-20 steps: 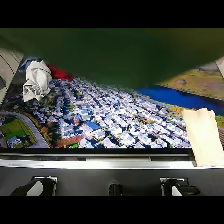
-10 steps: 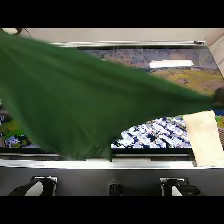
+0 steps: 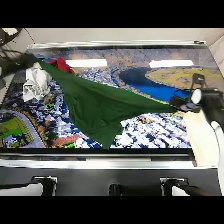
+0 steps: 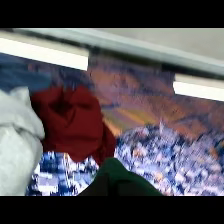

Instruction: Fold the shirts.

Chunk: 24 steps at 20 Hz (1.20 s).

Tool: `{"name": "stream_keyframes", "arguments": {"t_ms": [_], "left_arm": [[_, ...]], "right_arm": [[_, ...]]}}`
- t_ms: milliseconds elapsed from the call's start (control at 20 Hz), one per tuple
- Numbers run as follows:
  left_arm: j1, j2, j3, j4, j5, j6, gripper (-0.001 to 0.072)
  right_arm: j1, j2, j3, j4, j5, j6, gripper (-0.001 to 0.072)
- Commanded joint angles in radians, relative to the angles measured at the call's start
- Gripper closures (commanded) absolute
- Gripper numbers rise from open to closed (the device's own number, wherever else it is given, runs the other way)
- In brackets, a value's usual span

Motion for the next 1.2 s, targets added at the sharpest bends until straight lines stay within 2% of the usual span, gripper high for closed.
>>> {"name": "stream_keyframes", "arguments": {"t_ms": [0,150,200,250,300,350,400,550,650,750,850,950,1000,1150], "left_arm": [[-0.021,-0.149,-0.008,-0.002,-0.027,0.009,0.0671],[-0.034,-0.199,-0.008,-0.003,-0.118,0.009,0.0661],[-0.039,-0.204,-0.008,-0.005,-0.145,0.009,0.0549],[-0.04,-0.201,-0.006,-0.005,-0.181,0.009,0.028],[-0.038,-0.196,0.0,-0.004,-0.227,0.009,0.005],[-0.027,-0.192,0.026,0.001,-0.305,0.009,-0.0007],[-0.013,-0.19,0.061,0.006,-0.397,0.009,-0.0007],[0.05,-0.175,0.158,0.006,-0.716,-0.033,-0.0006],[0.087,-0.139,0.126,0.006,-0.802,-0.033,-0.0005],[0.106,-0.082,0.008,0.002,-0.793,-0.036,-0.0003],[0.105,-0.016,-0.175,-0.032,-0.752,-0.035,0.0008],[0.105,0.053,-0.383,-0.167,-0.678,0.003,0.0017],[0.105,0.082,-0.48,-0.245,-0.639,0.029,0.0077],[0.078,0.108,-0.648,-0.367,-0.571,0.066,0.008]], "right_arm": [[0.0,-0.159,-0.018,0.067,-0.271,0.155,0.0666],[0.001,-0.186,-0.018,0.129,-0.332,0.163,0.0666],[0.0,-0.183,-0.013,0.13,-0.327,0.163,0.0664],[0.0,-0.177,-0.002,0.129,-0.312,0.159,0.0605],[0.0,-0.166,0.017,0.128,-0.286,0.14,0.0409],[0.0,-0.15,0.048,0.125,-0.245,0.117,0.0214],[-0.008,-0.13,0.089,0.118,-0.198,0.09,0.0135],[-0.097,-0.072,0.218,0.142,-0.08,0.051,0.0138],[-0.183,-0.053,0.294,0.215,0.012,-0.047,0.0141],[-0.255,-0.052,0.32,0.301,0.151,-0.146,0.0141],[-0.282,-0.064,0.319,0.319,0.307,-0.212,0.0142],[-0.28,-0.085,0.312,0.345,0.441,-0.285,0.0141],[-0.28,-0.094,0.301,0.383,0.475,-0.306,0.0141],[-0.28,-0.113,0.262,0.497,0.511,-0.353,0.0138]]}}
